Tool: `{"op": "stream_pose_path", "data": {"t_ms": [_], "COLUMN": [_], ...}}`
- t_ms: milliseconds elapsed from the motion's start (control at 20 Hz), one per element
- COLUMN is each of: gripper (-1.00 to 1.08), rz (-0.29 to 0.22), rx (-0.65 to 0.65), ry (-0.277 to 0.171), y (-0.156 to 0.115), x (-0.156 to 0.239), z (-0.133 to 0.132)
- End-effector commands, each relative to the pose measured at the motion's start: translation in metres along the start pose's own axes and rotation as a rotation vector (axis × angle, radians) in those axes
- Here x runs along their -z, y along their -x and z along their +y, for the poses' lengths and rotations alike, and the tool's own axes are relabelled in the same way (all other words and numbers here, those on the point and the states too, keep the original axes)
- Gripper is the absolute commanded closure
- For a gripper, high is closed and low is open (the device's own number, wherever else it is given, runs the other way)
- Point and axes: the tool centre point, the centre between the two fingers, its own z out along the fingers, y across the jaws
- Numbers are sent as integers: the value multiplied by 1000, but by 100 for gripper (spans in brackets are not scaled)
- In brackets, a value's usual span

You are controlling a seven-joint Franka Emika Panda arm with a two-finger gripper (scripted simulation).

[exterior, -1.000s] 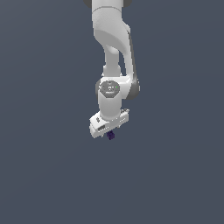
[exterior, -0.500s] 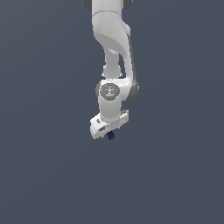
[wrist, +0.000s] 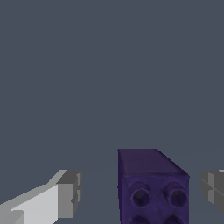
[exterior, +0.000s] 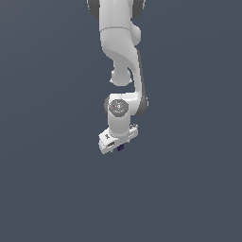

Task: Pick up the object and move it to a goal position.

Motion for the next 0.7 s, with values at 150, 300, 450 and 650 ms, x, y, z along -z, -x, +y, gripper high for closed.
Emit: {"op": "stream_pose_path", "data": {"t_ms": [150,300,450,650], "gripper": [108,108,108,108], "rz": [1,1,1,1], "rx": [0,0,0,0], "ry": [1,1,1,1], "y": [-1,-1,-1,-1], "x": [-2,-2,-2,-1], "z": [1,1,1,0]}}
